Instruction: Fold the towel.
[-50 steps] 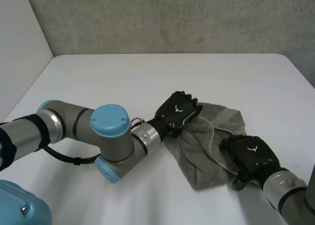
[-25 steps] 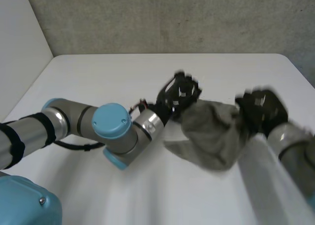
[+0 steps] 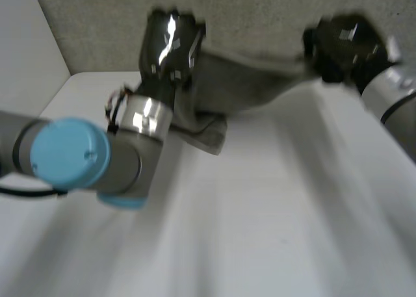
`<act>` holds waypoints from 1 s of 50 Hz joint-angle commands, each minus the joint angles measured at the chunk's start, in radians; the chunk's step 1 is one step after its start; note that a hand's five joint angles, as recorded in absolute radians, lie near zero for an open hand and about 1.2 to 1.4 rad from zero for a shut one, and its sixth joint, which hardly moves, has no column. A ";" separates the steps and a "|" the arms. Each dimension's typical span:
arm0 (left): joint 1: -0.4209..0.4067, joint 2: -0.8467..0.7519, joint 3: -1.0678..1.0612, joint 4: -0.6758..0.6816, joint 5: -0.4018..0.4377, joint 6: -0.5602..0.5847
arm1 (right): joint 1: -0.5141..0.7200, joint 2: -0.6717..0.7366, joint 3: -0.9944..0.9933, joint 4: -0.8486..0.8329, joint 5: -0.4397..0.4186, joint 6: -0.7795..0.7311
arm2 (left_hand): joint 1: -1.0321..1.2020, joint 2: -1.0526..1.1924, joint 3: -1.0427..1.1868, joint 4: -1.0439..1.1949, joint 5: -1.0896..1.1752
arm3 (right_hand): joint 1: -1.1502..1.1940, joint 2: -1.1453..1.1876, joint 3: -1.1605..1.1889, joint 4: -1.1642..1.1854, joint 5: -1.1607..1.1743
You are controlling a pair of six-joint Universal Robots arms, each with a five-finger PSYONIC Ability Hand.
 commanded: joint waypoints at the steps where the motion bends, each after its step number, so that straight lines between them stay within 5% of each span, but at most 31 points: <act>1: -0.011 0.028 -0.269 -0.094 0.003 0.009 | -0.004 0.073 0.114 0.143 0.001 -0.041 | 0.203 0.179 0.180 0.178 0.189 | 0.111 0.084 0.066 0.068 0.094; 10: -0.100 0.031 -0.337 -0.360 -0.007 0.032 | -0.018 0.136 0.194 0.201 0.011 -0.141 | 0.203 0.179 0.180 0.178 0.189 | 0.111 0.084 0.066 0.068 0.094; 19: -0.108 0.034 -0.317 -0.467 0.003 0.027 | -0.067 0.072 0.319 0.224 0.001 -0.193 | 0.177 0.153 0.154 0.152 0.163 | 0.111 0.084 0.066 0.068 0.094; 21: -0.127 0.048 -0.314 -0.475 0.006 0.029 | -0.080 0.069 0.341 0.223 -0.003 -0.194 | -0.182 -0.206 -0.206 -0.207 -0.197 | 0.111 0.084 0.066 0.068 0.094; 24: -0.137 0.057 -0.303 -0.474 0.006 0.029 | -0.095 0.066 0.369 0.213 -0.005 -0.196 | -0.312 -0.336 -0.336 -0.337 -0.327 | 0.111 0.084 0.066 0.068 0.094; 33: -0.118 0.073 -0.225 -0.472 0.006 0.027 | -0.141 0.062 0.425 0.195 -0.046 -0.188 | -0.668 -0.692 -0.692 -0.693 -0.683 | -0.569 -0.595 -0.614 -0.612 -0.586; 50: 0.027 -0.090 0.059 -0.510 0.034 0.027 | -0.146 -0.030 0.468 0.206 -0.057 -0.197 | -0.689 -0.713 -0.712 -0.714 -0.703 | -0.798 -0.824 -0.843 -0.841 -0.815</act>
